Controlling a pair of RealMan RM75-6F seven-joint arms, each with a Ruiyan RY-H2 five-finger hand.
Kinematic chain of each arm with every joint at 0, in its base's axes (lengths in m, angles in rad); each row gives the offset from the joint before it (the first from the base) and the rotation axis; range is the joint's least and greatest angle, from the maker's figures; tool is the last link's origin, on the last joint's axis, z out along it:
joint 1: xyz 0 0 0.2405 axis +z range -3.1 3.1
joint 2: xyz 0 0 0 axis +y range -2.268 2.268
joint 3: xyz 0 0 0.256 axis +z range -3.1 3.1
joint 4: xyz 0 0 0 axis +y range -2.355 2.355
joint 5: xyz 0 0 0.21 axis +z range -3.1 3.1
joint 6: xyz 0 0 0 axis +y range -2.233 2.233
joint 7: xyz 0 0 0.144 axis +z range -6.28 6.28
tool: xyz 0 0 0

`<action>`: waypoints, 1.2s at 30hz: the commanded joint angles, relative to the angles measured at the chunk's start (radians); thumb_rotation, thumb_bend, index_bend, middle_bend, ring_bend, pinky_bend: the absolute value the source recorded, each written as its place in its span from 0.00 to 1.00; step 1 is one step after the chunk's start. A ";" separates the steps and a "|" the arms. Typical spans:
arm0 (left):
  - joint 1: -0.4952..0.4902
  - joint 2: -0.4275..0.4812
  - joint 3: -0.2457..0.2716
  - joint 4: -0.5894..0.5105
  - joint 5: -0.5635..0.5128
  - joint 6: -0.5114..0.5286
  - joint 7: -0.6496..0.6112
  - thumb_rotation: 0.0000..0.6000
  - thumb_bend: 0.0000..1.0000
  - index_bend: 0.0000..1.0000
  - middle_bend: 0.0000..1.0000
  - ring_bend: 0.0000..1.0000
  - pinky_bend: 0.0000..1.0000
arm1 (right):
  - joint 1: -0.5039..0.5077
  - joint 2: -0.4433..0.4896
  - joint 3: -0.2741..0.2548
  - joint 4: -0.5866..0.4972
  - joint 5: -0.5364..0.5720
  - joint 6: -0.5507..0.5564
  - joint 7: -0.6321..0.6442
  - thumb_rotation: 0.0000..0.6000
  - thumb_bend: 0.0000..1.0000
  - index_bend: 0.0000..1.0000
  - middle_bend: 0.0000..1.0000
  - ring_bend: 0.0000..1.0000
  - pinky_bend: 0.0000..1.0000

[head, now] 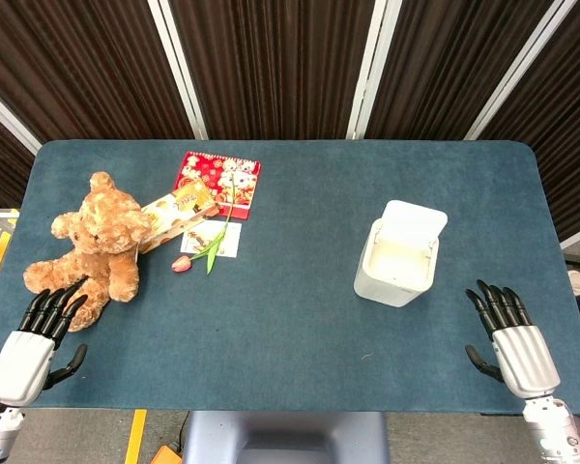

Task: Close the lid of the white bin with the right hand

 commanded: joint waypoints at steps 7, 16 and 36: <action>0.003 0.009 0.006 -0.001 0.003 0.005 -0.022 1.00 0.44 0.00 0.00 0.00 0.00 | 0.025 -0.012 0.038 -0.007 0.022 -0.013 0.002 1.00 0.39 0.00 0.00 0.00 0.01; -0.002 0.019 0.002 -0.010 -0.002 0.002 -0.044 1.00 0.44 0.00 0.00 0.00 0.00 | 0.217 0.210 0.270 -0.276 0.309 -0.237 -0.132 1.00 0.46 0.12 1.00 1.00 1.00; -0.016 0.022 0.013 -0.007 -0.002 -0.032 -0.056 1.00 0.44 0.00 0.00 0.00 0.00 | 0.736 0.346 0.254 -0.240 1.156 -0.780 -0.436 1.00 0.50 0.28 1.00 1.00 1.00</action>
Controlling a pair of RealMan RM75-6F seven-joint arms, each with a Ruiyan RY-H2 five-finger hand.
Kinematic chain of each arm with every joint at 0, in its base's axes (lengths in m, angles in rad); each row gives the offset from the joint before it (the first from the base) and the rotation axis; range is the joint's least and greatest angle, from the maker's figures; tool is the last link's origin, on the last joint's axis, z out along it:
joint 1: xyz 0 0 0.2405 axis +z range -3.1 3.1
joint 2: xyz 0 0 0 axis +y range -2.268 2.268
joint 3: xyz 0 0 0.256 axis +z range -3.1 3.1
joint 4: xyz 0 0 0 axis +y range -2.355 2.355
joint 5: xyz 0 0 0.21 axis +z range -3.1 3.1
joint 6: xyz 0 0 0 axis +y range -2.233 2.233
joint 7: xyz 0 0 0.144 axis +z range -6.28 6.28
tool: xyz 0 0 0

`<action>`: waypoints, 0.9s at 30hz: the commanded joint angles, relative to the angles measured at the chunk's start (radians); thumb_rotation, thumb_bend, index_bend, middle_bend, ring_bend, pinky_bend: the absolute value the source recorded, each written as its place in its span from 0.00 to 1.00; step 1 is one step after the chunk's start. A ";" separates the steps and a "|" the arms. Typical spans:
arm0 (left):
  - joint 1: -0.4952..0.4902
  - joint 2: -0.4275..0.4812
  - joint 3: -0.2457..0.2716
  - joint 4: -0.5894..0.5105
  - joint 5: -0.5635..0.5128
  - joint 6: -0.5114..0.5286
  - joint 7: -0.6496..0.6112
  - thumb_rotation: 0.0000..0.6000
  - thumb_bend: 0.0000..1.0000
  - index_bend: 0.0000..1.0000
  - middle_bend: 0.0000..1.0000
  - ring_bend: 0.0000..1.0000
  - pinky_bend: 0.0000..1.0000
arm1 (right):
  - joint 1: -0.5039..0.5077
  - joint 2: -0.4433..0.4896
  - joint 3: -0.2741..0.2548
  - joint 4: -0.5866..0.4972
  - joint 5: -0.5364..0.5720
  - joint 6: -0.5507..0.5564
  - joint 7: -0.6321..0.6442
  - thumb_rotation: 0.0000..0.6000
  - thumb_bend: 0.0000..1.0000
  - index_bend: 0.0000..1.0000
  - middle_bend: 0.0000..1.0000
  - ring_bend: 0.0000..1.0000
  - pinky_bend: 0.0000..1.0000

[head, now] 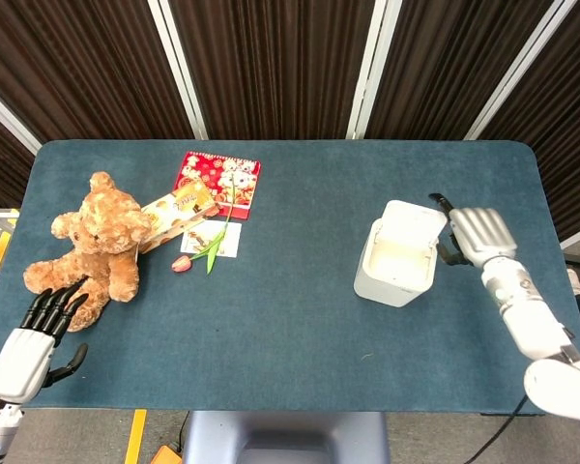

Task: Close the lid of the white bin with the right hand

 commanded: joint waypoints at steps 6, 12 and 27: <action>0.006 -0.001 -0.001 0.001 -0.003 0.011 0.016 1.00 0.44 0.00 0.00 0.00 0.00 | 0.061 0.004 -0.060 0.016 0.007 -0.042 0.024 1.00 0.50 0.35 1.00 1.00 1.00; 0.001 -0.010 0.002 0.002 -0.003 -0.005 0.035 1.00 0.44 0.00 0.00 0.00 0.00 | -0.011 0.053 -0.070 -0.075 -0.174 0.002 0.102 1.00 0.50 0.33 1.00 1.00 1.00; 0.007 -0.003 0.012 -0.010 0.012 0.007 0.039 1.00 0.44 0.00 0.00 0.00 0.00 | -0.071 -0.011 -0.233 -0.172 -0.356 0.119 -0.078 1.00 0.50 0.28 1.00 1.00 1.00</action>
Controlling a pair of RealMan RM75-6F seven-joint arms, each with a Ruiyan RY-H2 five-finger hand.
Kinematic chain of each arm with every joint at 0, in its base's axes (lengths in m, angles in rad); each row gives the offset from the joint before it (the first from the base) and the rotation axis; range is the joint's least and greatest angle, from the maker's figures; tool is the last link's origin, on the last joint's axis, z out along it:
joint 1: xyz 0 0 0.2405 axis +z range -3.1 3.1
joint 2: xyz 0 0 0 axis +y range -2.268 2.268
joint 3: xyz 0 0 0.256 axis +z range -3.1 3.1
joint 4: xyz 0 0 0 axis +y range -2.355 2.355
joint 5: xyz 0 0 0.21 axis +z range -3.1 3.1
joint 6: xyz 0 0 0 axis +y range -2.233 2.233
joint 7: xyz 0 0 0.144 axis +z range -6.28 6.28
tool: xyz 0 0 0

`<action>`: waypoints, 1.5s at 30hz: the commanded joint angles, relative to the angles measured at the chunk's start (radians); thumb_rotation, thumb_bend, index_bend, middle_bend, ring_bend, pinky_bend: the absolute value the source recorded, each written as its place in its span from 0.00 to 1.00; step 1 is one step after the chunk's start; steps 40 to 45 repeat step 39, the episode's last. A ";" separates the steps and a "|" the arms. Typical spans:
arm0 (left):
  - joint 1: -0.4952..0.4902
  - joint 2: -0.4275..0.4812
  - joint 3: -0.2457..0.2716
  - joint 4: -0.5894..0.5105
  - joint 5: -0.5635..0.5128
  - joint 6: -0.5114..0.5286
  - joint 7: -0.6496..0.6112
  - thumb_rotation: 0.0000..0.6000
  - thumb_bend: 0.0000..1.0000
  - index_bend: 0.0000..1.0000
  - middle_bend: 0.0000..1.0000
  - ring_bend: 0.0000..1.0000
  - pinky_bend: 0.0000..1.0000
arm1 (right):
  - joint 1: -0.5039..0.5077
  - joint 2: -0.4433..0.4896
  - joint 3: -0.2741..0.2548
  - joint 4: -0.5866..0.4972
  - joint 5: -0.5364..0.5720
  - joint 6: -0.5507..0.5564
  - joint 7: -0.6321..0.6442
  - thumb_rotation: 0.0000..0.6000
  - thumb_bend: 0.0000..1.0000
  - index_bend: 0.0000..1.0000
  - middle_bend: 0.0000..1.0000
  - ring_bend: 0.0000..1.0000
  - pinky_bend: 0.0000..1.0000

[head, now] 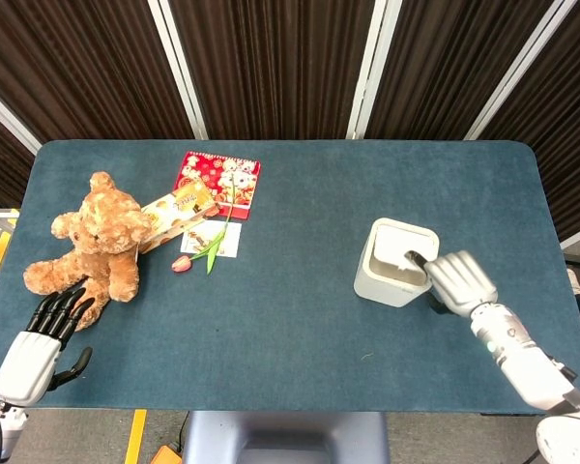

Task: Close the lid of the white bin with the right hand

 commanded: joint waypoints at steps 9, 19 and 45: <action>-0.003 0.003 -0.007 0.002 -0.006 0.002 -0.014 1.00 0.44 0.00 0.00 0.00 0.00 | 0.014 -0.088 -0.062 0.020 0.039 0.053 -0.079 1.00 0.50 0.27 1.00 1.00 1.00; 0.004 0.003 -0.009 0.005 0.002 0.027 -0.022 1.00 0.44 0.00 0.00 0.00 0.00 | -0.260 -0.145 -0.117 0.087 -0.478 0.466 0.149 1.00 0.50 0.00 0.58 0.53 0.60; 0.012 -0.026 -0.004 0.029 0.042 0.072 -0.025 1.00 0.44 0.00 0.00 0.00 0.00 | -0.536 -0.390 -0.226 0.486 -0.760 0.689 0.376 1.00 0.29 0.00 0.00 0.00 0.00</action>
